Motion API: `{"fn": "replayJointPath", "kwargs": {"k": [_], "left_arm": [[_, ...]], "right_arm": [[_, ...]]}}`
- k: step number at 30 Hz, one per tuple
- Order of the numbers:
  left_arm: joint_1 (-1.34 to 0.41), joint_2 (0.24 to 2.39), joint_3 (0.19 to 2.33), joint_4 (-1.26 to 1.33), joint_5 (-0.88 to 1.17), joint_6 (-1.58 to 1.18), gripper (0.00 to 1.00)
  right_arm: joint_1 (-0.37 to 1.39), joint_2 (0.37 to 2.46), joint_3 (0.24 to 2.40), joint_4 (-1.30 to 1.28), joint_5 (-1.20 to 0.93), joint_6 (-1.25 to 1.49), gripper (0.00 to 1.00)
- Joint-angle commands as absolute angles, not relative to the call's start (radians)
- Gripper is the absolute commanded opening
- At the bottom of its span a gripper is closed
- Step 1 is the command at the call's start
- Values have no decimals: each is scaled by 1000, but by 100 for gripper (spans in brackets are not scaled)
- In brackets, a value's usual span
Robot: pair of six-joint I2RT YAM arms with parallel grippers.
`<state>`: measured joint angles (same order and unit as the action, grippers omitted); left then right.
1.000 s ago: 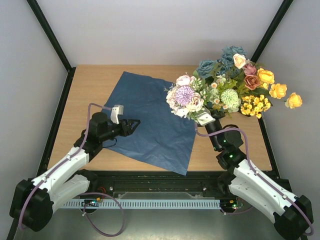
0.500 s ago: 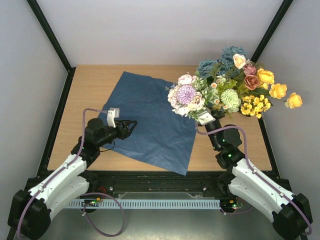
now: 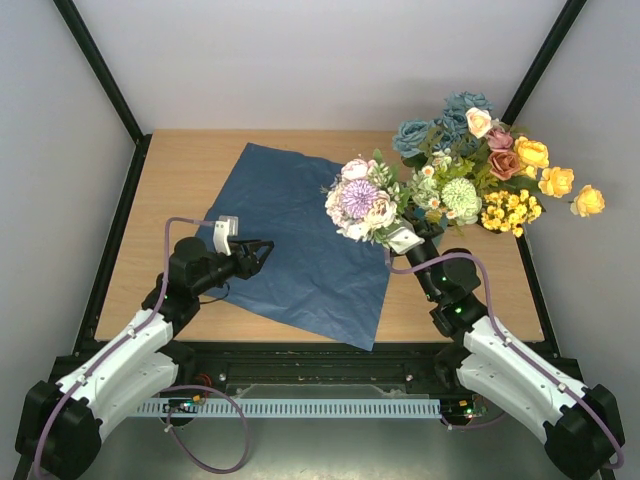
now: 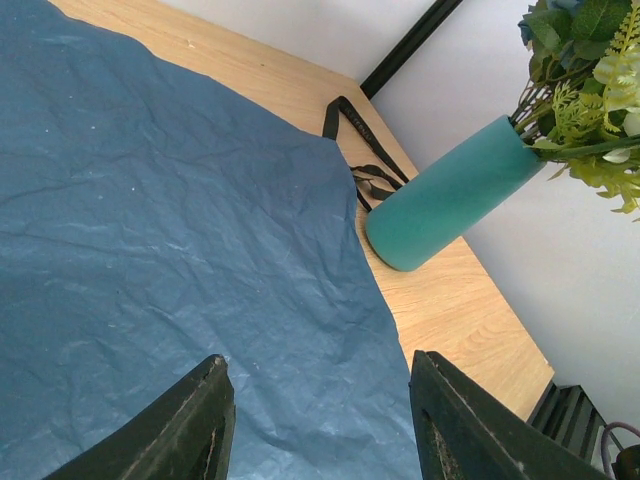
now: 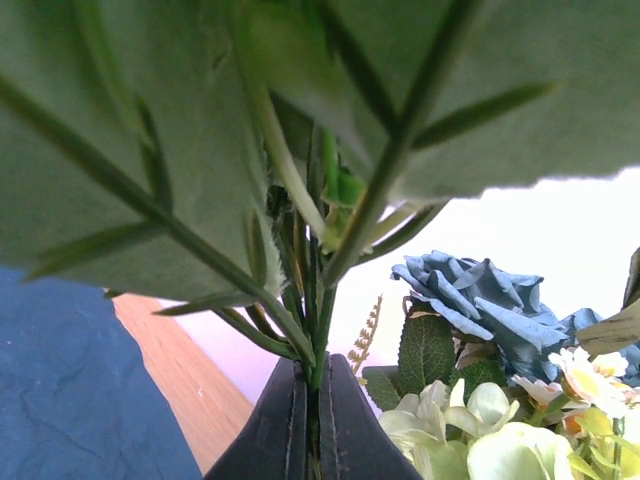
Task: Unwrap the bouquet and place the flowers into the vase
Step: Insert the fake flower into the vase.
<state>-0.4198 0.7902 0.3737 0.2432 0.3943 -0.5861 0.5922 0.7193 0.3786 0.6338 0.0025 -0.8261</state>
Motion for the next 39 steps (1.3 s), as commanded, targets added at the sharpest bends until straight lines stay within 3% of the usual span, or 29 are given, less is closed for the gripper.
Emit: {"fn": "replayJointPath", "kwargs": {"k": [1, 19, 39], "left_arm": [[-413, 774, 357, 273, 387, -571, 50], [-413, 744, 354, 262, 382, -571, 49], [-413, 729, 351, 259, 380, -571, 49]], "right_arm": [[588, 704, 373, 680, 31, -865, 1], [565, 771, 316, 874, 109, -908, 1], [477, 776, 270, 1041, -24, -840, 1]]}}
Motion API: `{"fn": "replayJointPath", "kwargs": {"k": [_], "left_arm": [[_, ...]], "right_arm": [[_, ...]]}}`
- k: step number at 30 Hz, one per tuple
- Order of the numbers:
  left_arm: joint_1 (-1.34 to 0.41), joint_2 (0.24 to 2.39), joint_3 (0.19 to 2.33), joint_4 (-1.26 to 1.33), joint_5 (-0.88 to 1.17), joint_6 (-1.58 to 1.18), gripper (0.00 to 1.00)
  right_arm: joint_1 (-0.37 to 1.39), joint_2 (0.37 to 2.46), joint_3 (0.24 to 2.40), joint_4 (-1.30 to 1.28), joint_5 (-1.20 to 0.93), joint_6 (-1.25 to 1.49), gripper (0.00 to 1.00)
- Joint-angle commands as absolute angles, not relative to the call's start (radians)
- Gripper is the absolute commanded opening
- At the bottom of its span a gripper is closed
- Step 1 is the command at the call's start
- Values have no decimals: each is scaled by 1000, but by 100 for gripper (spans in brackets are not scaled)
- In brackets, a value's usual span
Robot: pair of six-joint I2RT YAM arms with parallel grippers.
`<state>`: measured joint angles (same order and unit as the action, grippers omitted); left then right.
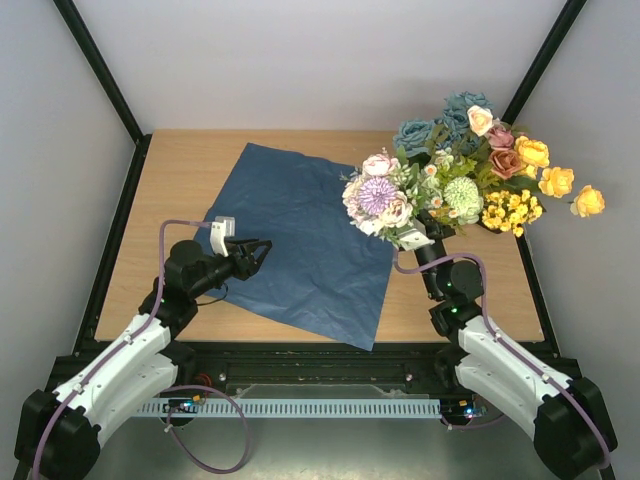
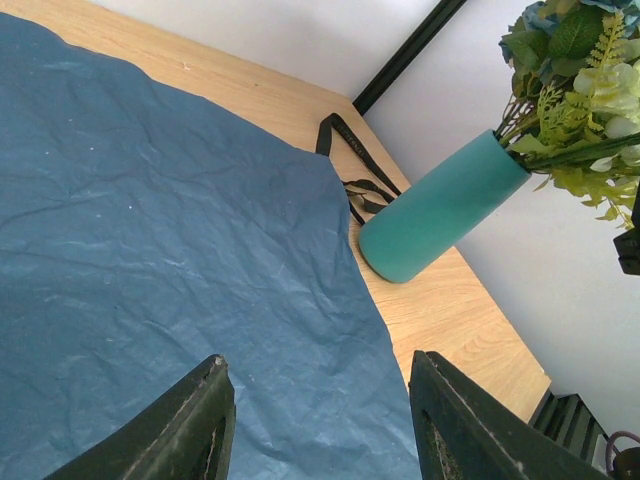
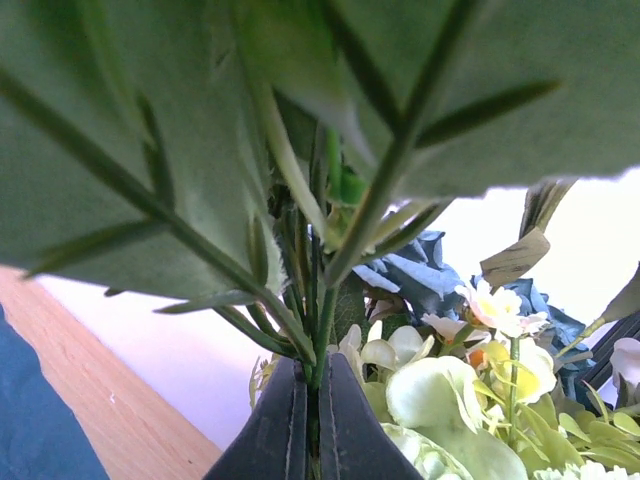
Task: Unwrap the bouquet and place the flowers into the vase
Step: Insert the fake flower into the vase.
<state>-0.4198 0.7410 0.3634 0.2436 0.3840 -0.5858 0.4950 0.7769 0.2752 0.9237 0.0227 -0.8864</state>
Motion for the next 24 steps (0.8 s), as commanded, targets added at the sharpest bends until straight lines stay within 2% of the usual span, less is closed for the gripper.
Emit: {"fn": "replayJointPath", "kwargs": {"k": [1, 24], "left_arm": [[-413, 729, 350, 260, 381, -572, 49], [-413, 709, 346, 256, 380, -575, 48]], "right_arm": [[477, 776, 270, 1044, -32, -837, 1], [417, 881, 200, 1222, -16, -733, 1]]}}
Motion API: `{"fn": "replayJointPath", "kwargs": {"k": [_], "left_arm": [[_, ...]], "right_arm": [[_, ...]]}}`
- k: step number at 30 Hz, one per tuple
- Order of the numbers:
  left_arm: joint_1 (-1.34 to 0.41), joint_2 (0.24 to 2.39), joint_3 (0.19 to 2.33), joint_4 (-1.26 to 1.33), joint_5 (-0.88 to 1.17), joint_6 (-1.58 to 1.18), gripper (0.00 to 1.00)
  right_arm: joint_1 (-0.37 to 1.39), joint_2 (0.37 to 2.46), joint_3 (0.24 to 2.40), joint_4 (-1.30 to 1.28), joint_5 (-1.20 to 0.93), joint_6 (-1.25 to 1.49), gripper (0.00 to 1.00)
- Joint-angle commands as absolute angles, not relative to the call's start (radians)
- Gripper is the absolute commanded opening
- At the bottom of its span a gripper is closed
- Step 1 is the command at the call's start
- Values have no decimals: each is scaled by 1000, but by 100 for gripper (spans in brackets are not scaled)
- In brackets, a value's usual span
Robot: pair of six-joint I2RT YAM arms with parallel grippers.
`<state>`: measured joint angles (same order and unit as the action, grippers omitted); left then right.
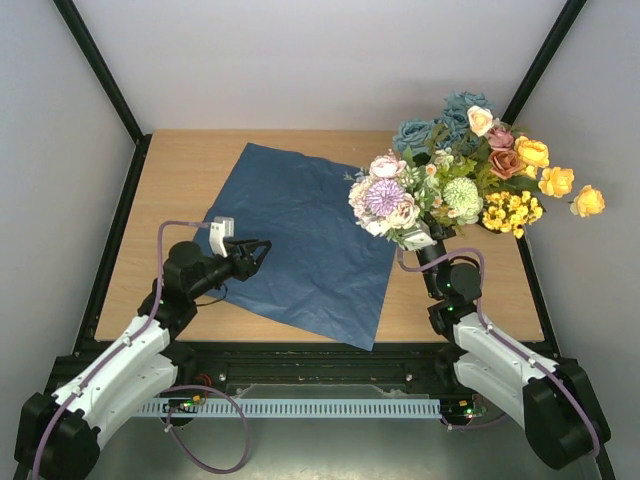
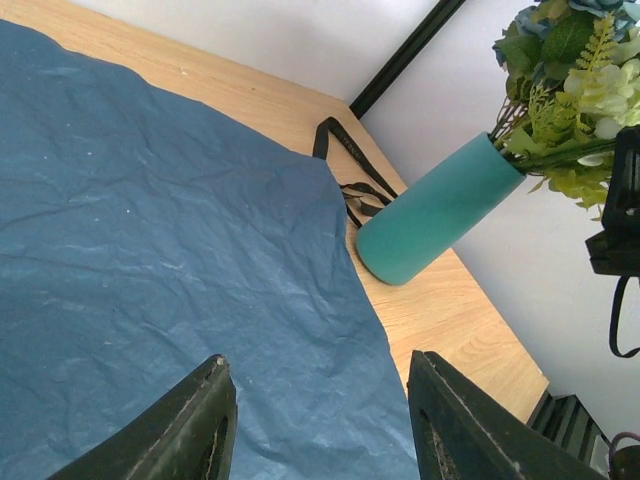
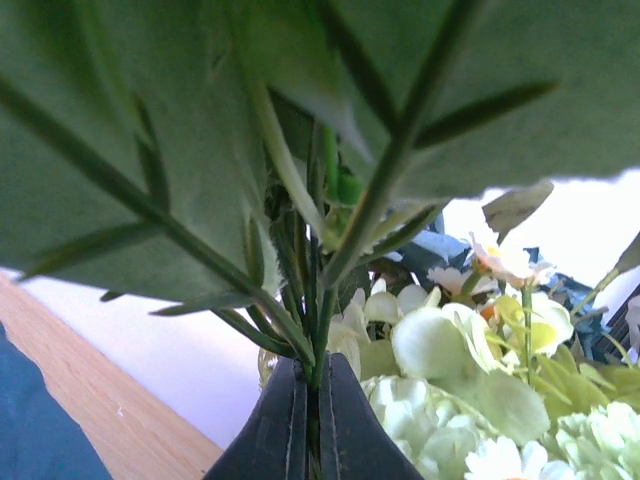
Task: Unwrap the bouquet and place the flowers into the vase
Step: Insert the fake flower into the vase.
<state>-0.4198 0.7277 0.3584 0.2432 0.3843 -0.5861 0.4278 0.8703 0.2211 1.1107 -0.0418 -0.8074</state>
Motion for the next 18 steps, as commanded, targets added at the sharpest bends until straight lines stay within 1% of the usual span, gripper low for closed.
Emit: {"fn": "replayJointPath", "kwargs": {"k": [1, 7, 11, 14, 18], "left_arm": [[-413, 707, 346, 256, 379, -574, 48], [-413, 715, 344, 263, 379, -576, 48], [-413, 726, 342, 270, 383, -578, 47], [-413, 730, 342, 275, 388, -578, 47], [-413, 730, 339, 276, 384, -580, 46]], "right_arm": [[417, 878, 200, 1223, -4, -712, 1], [417, 855, 209, 1175, 144, -576, 1], [417, 837, 209, 1112, 189, -559, 1], [417, 841, 204, 1102, 273, -530, 1], [417, 851, 193, 1112, 244, -528, 1]]}}
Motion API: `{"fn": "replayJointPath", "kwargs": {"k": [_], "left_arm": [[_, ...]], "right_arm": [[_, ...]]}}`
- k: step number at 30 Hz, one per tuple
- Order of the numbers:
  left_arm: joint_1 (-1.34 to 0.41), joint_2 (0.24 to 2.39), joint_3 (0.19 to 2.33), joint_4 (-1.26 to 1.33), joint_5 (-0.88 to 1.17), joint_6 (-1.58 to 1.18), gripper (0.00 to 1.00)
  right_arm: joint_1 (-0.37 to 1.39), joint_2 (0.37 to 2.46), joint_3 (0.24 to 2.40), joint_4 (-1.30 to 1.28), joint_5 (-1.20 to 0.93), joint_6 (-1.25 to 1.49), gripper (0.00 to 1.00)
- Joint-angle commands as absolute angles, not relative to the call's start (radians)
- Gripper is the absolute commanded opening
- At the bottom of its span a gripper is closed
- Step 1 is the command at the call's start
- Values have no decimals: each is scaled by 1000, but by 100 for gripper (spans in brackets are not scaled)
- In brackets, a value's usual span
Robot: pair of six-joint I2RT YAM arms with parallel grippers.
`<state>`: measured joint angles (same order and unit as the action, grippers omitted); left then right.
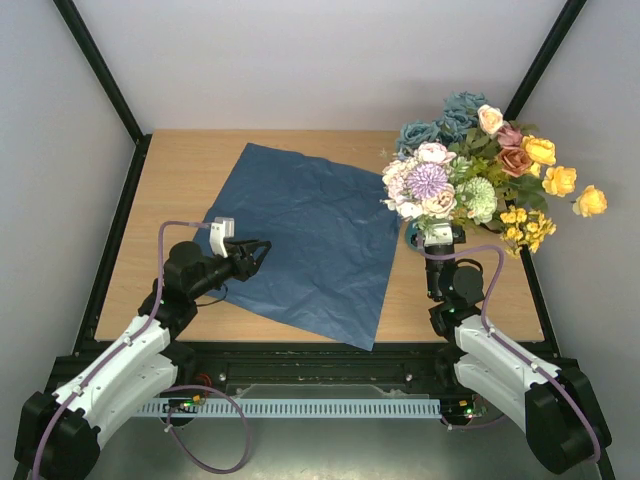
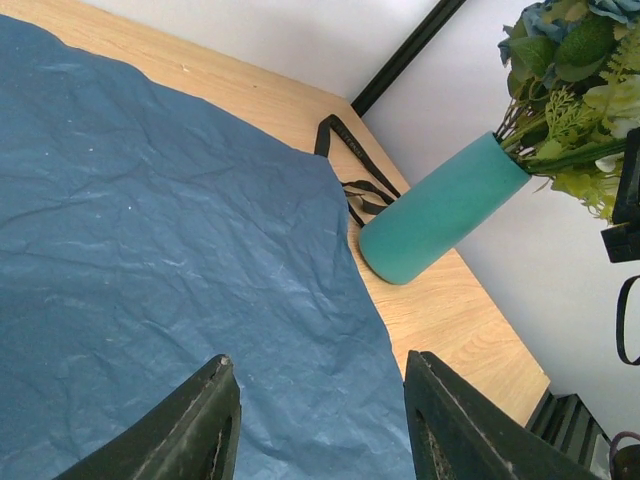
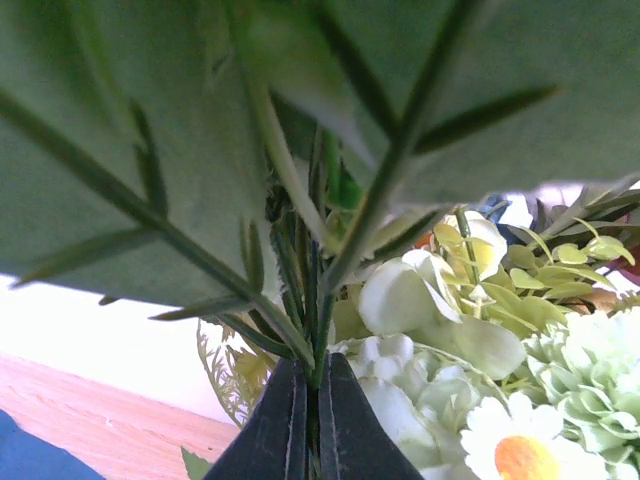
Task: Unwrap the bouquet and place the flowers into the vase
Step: Insert the fake flower into the vase.
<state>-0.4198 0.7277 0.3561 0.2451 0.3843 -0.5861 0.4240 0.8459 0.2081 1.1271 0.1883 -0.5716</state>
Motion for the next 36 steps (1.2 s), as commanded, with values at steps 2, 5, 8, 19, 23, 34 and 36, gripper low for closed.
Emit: {"fn": "replayJointPath", "kwargs": {"k": [2, 5, 8, 19, 23, 34, 36], "left_arm": [[-413, 731, 338, 278, 383, -581, 46], [-413, 733, 339, 278, 383, -580, 46], [-413, 732, 339, 280, 385, -581, 46], [-413, 726, 337, 278, 389, -582, 45], [-413, 723, 337, 278, 389, -582, 45], [-413, 738, 339, 300, 387, -594, 44], [-413, 747, 349, 304, 396, -602, 44]], "right_arm": [[417, 859, 184, 1130, 236, -535, 1], [417, 871, 170, 1169, 180, -546, 1], [417, 885, 168, 1205, 144, -548, 1], [417, 958, 165, 1299, 146, -491, 1], [417, 970, 142, 1325, 160, -487, 1], [418, 935, 188, 1222, 205, -435, 1], [417, 942, 174, 1241, 226, -449, 1]]}}
